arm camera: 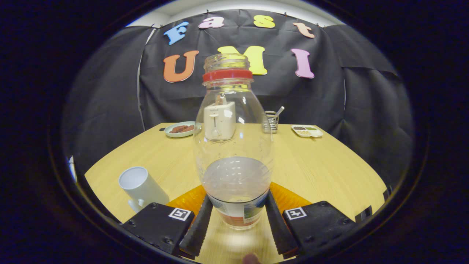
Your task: Take the bottle from table, then pour the juice into the cup, finally place the bottle on the coaster
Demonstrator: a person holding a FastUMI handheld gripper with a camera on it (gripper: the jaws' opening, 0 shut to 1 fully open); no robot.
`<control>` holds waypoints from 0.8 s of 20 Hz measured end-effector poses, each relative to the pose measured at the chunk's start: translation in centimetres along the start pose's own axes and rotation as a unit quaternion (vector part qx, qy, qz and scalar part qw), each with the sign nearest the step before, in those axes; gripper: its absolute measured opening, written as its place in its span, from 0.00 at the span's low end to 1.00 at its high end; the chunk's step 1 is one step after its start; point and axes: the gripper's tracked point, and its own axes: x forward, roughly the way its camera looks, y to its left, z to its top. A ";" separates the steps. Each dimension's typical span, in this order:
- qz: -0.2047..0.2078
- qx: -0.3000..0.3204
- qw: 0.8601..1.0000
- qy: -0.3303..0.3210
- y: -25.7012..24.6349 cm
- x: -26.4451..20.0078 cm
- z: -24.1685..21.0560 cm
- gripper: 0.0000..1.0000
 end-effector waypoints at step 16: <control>-0.132 -0.457 0.879 -0.034 0.9 1.3 2.7 0.77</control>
